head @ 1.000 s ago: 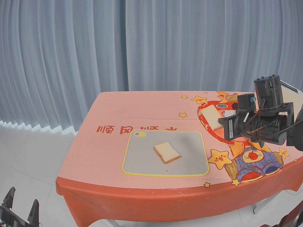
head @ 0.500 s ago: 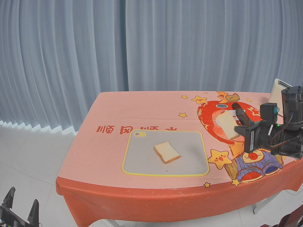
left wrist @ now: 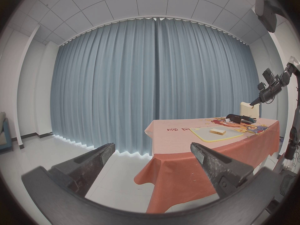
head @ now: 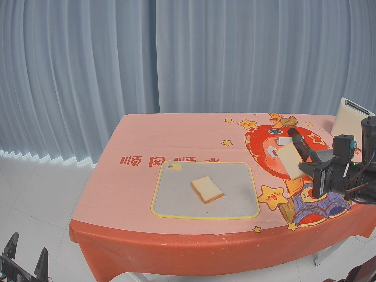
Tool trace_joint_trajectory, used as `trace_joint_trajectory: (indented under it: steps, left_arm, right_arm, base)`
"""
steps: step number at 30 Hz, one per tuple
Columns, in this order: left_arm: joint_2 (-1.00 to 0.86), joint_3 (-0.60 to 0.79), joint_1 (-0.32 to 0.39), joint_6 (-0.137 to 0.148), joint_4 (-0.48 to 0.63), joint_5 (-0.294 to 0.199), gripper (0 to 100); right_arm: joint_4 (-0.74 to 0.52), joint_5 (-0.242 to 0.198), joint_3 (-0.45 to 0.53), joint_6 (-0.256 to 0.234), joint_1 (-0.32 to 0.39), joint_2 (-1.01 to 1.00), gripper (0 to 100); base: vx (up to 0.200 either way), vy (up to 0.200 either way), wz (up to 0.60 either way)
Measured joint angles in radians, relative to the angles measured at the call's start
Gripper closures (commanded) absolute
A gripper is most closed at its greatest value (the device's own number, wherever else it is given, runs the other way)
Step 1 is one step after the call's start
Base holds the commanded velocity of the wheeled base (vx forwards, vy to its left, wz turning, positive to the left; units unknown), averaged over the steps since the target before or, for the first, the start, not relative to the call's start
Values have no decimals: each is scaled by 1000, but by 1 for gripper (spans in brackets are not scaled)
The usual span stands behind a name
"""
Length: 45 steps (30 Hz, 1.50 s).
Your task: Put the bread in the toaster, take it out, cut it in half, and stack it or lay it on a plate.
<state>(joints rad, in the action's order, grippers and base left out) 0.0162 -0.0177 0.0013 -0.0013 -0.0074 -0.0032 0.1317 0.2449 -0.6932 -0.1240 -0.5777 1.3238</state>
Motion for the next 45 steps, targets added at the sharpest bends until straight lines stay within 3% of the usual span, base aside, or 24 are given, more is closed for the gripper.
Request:
trace_joint_trajectory:
  steps: [12,45]
  left_arm:
    - [0,0,0,0,0,0,0]
    - [0,0,0,-1,0,3,0]
  right_arm:
    - [0,0,50,-5,1,-39,100]
    - [63,13,61,-6,0,-49,100]
  base:
    - [0,0,0]
    - [0,0,0]
